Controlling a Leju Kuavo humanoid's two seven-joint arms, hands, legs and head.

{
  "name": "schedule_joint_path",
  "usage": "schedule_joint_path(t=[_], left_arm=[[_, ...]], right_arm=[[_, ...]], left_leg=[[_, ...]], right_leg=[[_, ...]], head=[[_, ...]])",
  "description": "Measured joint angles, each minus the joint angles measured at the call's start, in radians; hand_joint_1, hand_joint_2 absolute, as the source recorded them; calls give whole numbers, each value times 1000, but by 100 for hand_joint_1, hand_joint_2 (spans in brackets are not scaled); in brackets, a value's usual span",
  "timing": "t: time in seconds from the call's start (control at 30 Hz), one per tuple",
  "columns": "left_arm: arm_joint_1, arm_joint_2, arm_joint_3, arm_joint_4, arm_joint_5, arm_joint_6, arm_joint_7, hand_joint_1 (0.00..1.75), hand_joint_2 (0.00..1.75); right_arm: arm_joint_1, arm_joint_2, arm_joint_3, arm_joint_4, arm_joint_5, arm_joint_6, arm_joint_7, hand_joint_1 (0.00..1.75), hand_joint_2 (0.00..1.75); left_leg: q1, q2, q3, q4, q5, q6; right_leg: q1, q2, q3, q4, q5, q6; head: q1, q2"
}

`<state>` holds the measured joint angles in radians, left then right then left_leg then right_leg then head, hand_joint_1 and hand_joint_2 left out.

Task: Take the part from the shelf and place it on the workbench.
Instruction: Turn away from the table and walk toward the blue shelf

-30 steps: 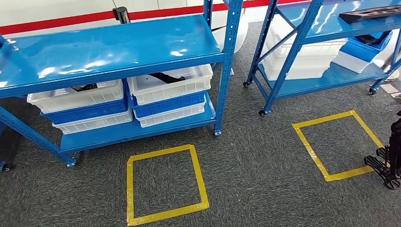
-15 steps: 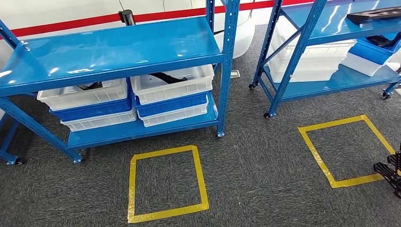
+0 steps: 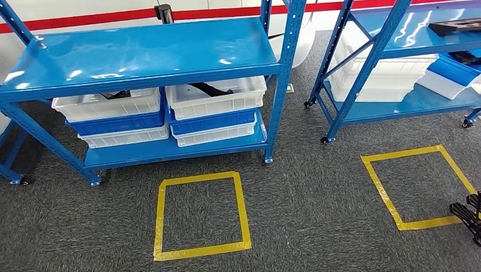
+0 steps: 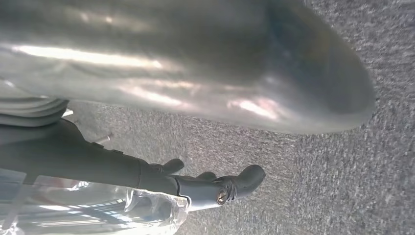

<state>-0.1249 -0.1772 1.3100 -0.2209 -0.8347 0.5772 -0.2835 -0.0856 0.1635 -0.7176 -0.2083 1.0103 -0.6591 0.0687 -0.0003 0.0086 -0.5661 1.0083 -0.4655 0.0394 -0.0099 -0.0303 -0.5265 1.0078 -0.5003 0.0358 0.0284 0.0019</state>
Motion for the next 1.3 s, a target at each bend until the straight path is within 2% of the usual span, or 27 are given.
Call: schedule_joint_path(t=[0.1,0.4,0.43,0.53,0.57,1.3], left_arm=[[0,-1,0,0,0,0,-2,0,0],[0,-2,1,0,0,0,-3,0,0],[0,-2,1,0,1,0,-2,0,0],[0,-2,5,0,14,-5,-6,0,131],[0,-2,6,0,18,-8,-8,0,175],[0,-1,6,0,27,-34,1,0,175]], right_arm=[[-1,-2,0,0,-3,2,-3,0,0],[-2,-2,-1,-1,-11,7,-6,0,0],[-2,-2,-1,-1,-12,10,-7,0,44],[-1,-2,-7,-1,-25,34,-27,0,175],[-1,-2,-11,-1,-31,40,-36,0,175],[-1,-2,-51,-1,-48,41,-85,0,175]], left_leg=[[-8,-8,6,-5,2,-7],[-15,-11,5,-4,0,-3],[-15,-11,5,-3,0,-2],[-18,-11,4,-3,-1,2],[-18,-11,4,-3,-1,3],[-13,-11,5,-3,-1,3]], right_leg=[[3,4,0,-13,6,-10],[-1,4,2,-17,9,-7],[-2,4,2,-18,10,-5],[-5,5,2,-22,13,-1],[-6,4,2,-22,13,0],[-5,4,1,-22,13,0]], head=[[2,0],[0,0],[0,0],[0,0],[0,0],[0,0]])
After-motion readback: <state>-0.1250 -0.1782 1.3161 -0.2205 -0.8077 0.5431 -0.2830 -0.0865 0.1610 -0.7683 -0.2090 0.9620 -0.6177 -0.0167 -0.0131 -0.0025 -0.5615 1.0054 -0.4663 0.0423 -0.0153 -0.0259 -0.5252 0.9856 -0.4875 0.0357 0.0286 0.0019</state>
